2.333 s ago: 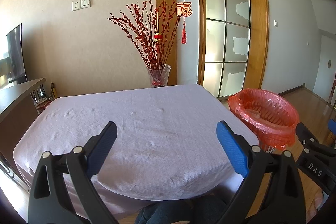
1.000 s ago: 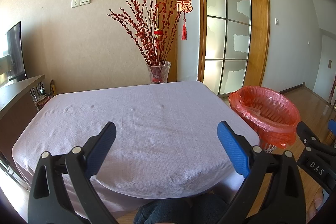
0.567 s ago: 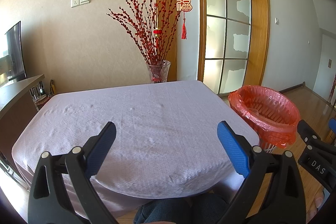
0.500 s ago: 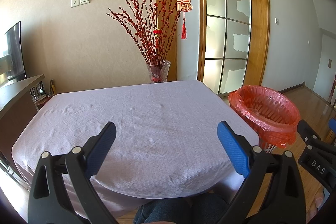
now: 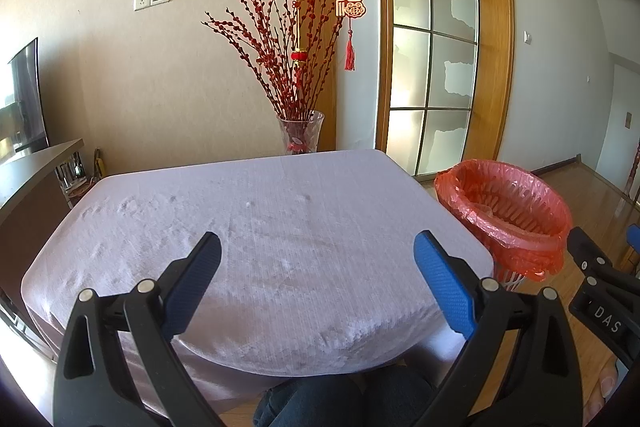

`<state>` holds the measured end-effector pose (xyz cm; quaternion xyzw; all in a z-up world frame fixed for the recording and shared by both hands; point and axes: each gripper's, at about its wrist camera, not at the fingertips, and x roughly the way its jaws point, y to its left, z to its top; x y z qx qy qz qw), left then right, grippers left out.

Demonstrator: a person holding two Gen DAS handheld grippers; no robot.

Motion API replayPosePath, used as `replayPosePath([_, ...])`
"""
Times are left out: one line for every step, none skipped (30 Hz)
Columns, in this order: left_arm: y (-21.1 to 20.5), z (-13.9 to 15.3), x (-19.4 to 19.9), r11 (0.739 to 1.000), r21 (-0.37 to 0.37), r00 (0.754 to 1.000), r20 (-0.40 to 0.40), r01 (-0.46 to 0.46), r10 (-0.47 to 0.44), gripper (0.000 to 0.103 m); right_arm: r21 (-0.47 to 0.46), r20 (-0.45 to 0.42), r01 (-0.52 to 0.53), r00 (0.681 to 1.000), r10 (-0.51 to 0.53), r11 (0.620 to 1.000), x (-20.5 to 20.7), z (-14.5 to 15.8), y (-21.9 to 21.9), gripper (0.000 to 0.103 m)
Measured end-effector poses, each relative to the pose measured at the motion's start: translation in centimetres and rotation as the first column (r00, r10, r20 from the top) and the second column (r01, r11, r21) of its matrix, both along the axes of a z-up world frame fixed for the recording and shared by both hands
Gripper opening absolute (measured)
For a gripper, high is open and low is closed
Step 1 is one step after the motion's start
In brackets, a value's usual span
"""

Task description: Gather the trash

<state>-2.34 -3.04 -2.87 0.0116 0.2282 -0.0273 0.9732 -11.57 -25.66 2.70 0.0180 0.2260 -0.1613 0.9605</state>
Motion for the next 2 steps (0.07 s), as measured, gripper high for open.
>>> replayPosePath([-0.02,0.02,0.04,1.000,0.001,1.000,0.000,0.000,0.000,0.095,0.000,0.000,0.000,1.000,0.000,1.000,0.00,0.00,-0.01,0.101])
replayPosePath([-0.01,0.00,0.02,1.000,0.001,1.000,0.000,0.000,0.000,0.095,0.000,0.000,0.000,1.000,0.000,1.000,-0.01,0.00,0.00,0.101])
